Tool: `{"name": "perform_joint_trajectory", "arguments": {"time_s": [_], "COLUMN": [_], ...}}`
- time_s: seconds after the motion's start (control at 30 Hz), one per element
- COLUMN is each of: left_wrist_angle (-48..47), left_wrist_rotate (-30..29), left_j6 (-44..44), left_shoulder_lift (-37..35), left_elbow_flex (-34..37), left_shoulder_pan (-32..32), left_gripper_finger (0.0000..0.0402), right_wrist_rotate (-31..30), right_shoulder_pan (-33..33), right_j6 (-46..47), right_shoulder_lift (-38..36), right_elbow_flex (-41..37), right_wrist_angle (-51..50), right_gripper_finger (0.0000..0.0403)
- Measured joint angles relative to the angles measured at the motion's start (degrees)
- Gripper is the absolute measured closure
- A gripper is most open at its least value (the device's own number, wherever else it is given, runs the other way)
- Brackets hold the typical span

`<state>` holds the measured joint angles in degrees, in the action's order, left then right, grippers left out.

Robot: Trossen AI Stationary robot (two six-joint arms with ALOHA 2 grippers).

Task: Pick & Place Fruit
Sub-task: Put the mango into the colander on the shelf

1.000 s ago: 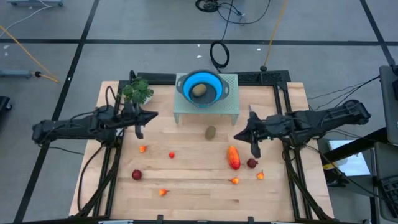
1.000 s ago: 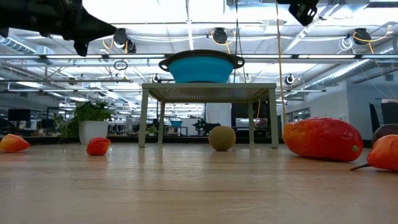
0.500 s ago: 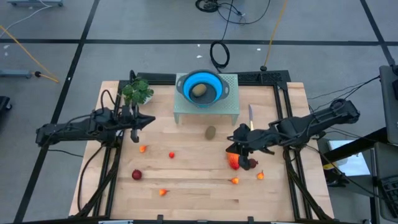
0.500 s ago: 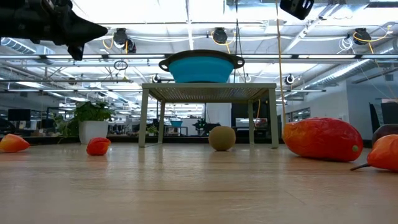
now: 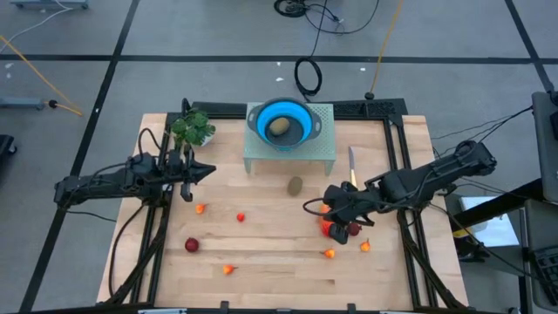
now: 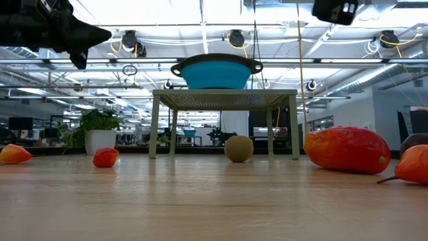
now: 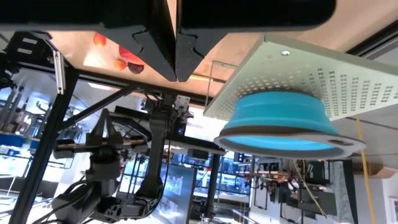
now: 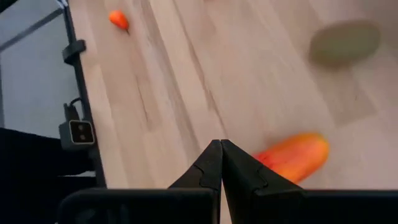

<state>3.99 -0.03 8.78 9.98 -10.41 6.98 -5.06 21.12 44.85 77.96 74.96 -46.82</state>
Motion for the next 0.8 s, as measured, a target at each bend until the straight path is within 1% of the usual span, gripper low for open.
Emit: {"name": "perform_joint_trajectory", "arguments": {"time_s": [0.07, 0.17, 0.3, 0.47, 0.6, 0.8], "left_wrist_angle": [-0.4, -1.9, -1.3, -0.8, -0.8, -0.8], "left_wrist_rotate": [0.0, -0.6, -1.1, -1.1, 0.2, 2.5], "left_j6": [-0.1, -0.8, -1.7, -2.7, -2.2, -1.2], "left_shoulder_lift": [0.0, 0.0, 0.0, 0.0, 0.0, 0.0], "left_elbow_flex": [0.0, 0.0, 0.0, 0.0, 0.0, 0.0], "left_shoulder_pan": [0.0, 0.0, 0.0, 0.0, 0.0, 0.0], "left_gripper_finger": [0.0401, 0.0401, 0.0401, 0.0401, 0.04, 0.0399], "right_wrist_rotate": [2.1, 3.0, 6.5, 6.7, 6.6, 6.6], "right_shoulder_pan": [-0.1, -0.1, -0.4, -0.5, -1.4, -3.3], "right_j6": [2.5, 6.2, 10.0, 14.3, 19.2, 23.5], "right_shoulder_lift": [0.5, 0.8, 1.1, 0.9, 1.0, 1.0], "right_elbow_flex": [0.0, 0.0, 0.0, -0.3, -0.3, -0.3], "right_wrist_angle": [-1.0, -4.6, -7.4, -7.3, -7.4, -9.4], "right_gripper_finger": [0.0403, 0.0403, 0.0403, 0.0397, 0.0371, 0.0305]}}
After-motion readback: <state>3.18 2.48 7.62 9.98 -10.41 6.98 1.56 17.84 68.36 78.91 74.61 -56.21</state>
